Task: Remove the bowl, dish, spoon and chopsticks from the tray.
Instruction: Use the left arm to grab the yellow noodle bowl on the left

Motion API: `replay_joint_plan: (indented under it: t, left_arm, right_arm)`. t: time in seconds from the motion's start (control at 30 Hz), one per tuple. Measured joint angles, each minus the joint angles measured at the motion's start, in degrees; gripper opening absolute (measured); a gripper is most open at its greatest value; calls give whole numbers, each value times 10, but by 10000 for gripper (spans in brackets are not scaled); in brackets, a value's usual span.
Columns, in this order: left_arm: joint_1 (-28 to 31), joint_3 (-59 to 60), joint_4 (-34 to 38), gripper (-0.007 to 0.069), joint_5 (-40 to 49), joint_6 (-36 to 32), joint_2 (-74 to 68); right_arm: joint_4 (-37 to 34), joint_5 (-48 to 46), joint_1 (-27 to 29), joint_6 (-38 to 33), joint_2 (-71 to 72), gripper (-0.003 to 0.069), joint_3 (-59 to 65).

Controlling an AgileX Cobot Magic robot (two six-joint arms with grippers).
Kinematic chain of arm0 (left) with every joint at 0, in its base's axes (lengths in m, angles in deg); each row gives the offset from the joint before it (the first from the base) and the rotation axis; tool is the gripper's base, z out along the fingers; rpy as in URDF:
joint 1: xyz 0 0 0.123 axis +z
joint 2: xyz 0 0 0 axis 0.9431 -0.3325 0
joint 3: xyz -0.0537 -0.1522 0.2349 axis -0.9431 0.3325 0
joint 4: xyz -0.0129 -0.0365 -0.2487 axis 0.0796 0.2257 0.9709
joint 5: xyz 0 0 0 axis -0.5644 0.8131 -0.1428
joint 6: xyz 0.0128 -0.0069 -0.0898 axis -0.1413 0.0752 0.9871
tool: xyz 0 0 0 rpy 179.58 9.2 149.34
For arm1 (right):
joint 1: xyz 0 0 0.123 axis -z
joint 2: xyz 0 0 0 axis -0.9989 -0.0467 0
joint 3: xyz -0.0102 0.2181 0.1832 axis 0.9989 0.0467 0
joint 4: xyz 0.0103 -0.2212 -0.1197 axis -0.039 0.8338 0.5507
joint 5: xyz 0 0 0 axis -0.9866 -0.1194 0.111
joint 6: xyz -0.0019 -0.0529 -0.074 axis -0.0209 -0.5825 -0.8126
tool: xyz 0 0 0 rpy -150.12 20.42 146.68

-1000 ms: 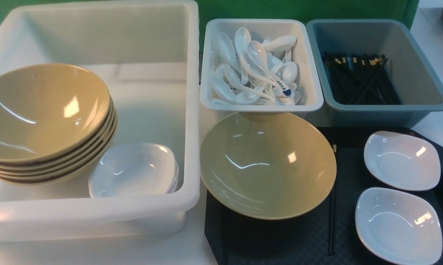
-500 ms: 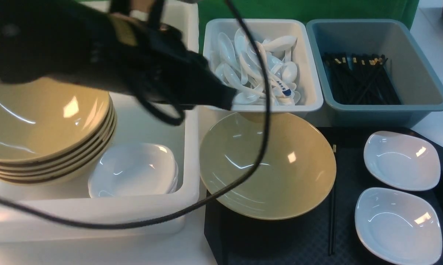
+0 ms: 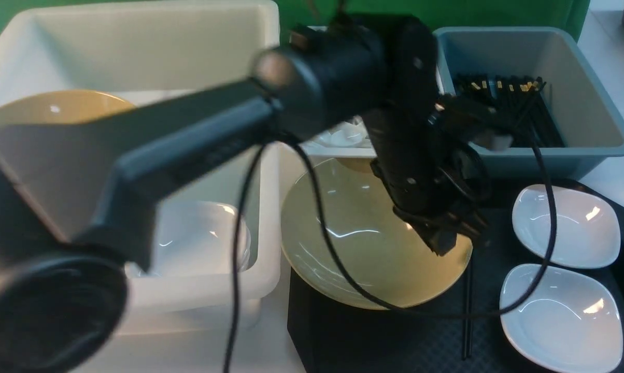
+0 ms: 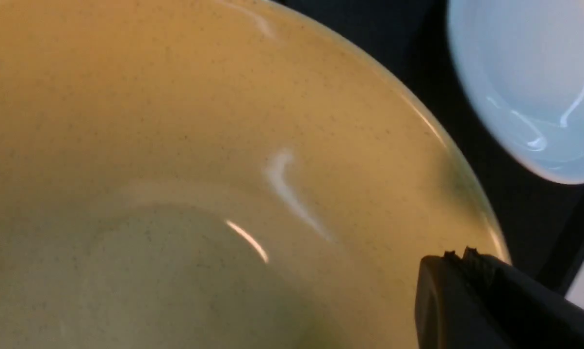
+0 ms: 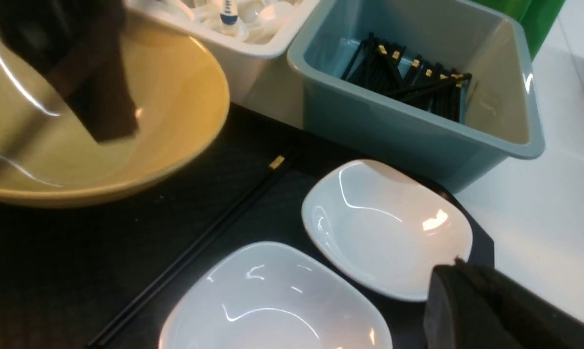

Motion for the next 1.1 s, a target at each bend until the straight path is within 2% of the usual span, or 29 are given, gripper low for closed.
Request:
replay_joint_plan:
  t: [0.2, 0.33, 0.53, 0.73, 0.8, 0.9, 0.97, 1.07, 1.1]
  left_arm:
    - [-9, -25, -79, -8, -28, 42, -17]
    - [-9, -27, -87, -8, -64, 53, -28]
    - [-9, -28, 12, -8, -72, 34, -79]
    - [-11, -28, 170, -8, -69, -57, -78]
    - [-10, -28, 189, -8, -70, -71, -64]
    - [-4, -30, 174, -4, -69, -65, -42]
    - [9, -35, 130, 10, -59, -43, -22]
    - [39, -39, 41, 74, -35, -24, 12]
    - [41, -39, 31, 85, -32, -22, 15]
  right_arm:
    - [0, 4, -8, 0, 0, 34, 0]
    - [0, 13, -8, 0, 0, 34, 0]
    - [0, 15, -8, 0, 0, 34, 0]
    - [0, 15, -8, 0, 0, 34, 0]
    - [0, 15, -8, 0, 0, 34, 0]
    - [0, 15, -8, 0, 0, 34, 0]
    - [0, 16, -8, 0, 0, 34, 0]
    - [0, 16, -8, 0, 0, 37, 0]
    - [0, 17, -8, 0, 0, 38, 0]
